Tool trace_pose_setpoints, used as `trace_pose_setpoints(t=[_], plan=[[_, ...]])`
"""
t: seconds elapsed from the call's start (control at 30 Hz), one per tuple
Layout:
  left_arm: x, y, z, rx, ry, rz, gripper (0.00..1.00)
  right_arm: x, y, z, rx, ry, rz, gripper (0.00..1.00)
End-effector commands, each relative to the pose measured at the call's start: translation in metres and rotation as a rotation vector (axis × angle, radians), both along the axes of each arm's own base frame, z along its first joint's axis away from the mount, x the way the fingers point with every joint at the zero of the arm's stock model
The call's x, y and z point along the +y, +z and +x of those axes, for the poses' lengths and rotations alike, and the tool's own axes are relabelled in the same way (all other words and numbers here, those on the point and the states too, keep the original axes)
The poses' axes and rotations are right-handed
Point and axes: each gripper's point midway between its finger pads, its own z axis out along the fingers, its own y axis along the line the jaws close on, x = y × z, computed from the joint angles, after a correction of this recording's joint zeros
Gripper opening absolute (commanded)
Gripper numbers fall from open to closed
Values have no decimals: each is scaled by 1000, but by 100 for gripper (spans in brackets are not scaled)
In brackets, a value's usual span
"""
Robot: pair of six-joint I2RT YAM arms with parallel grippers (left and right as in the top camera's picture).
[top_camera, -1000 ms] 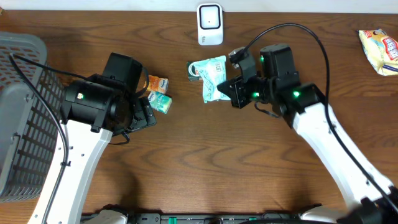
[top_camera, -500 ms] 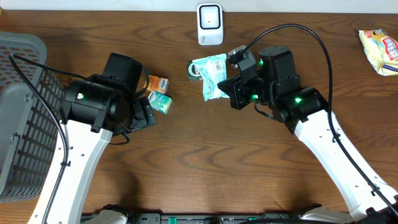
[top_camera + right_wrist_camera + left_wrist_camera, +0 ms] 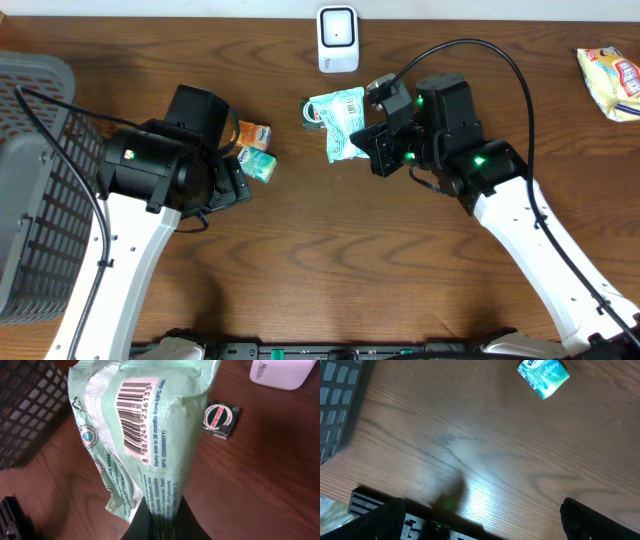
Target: Scan the item barcode
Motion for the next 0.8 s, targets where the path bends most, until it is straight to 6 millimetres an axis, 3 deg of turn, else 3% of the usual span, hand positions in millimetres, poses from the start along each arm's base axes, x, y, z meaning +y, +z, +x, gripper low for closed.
trace_pose_setpoints(t=[0.0, 0.77], plan=[[2, 2, 0, -8, 14, -1, 98, 3, 7, -1, -14, 3, 7, 1], [2, 2, 0, -8, 14, -1, 98, 1, 1, 2, -6, -12, -11, 1]])
